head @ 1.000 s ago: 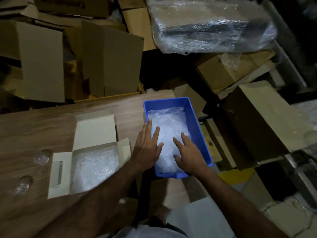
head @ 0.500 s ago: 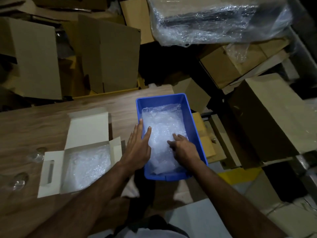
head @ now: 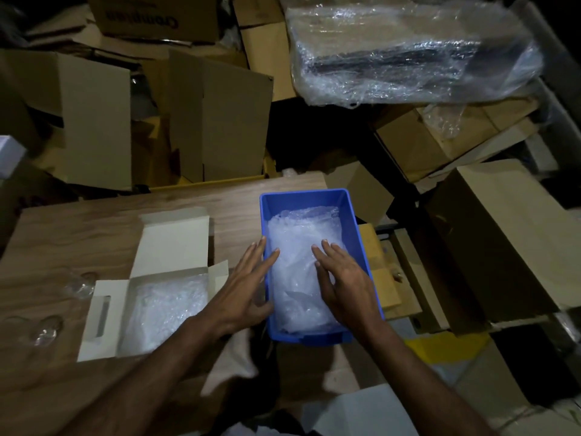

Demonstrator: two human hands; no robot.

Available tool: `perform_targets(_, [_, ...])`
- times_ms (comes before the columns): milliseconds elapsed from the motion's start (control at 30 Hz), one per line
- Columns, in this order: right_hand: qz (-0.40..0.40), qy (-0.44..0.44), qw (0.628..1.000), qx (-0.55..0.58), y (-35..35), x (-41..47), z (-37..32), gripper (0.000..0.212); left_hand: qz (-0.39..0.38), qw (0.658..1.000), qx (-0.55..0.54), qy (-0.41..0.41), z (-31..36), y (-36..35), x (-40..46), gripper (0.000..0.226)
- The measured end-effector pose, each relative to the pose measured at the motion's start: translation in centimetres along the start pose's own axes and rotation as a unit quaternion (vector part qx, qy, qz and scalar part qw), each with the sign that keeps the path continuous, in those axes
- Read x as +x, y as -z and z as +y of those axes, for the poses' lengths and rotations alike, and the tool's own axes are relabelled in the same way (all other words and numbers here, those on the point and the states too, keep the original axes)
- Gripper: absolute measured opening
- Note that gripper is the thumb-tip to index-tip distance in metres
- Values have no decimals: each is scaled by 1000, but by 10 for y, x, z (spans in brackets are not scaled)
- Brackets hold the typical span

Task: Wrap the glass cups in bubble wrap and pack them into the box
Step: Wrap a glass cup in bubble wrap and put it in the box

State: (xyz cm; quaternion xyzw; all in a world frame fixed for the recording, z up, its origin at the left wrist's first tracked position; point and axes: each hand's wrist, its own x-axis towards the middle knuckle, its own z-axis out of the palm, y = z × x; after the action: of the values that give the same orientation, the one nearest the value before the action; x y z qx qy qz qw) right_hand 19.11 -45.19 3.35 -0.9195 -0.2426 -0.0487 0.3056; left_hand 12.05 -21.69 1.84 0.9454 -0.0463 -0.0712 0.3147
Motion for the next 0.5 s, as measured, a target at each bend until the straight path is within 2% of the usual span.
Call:
perform_targets(100, [13, 40, 999, 18, 3, 1, -9, 40, 47, 998, 12, -30, 9, 0, 9, 102])
perform_targets(200, [35, 89, 995, 15, 8, 4, -15, 36, 117, 990, -43, -61, 18, 19, 23, 73])
perform_targets(267, [58, 114, 992, 22, 15, 6, -19, 31, 146, 986, -28, -79, 19, 37, 24, 54])
perform_targets(367, [79, 173, 980, 55, 22, 7, -26, 22, 185, 977, -30, -105, 13, 60, 7, 38])
perform_targets(500, [76, 214, 968, 108, 18, 12, -50, 15, 220, 965, 18, -142, 8, 89, -26, 36])
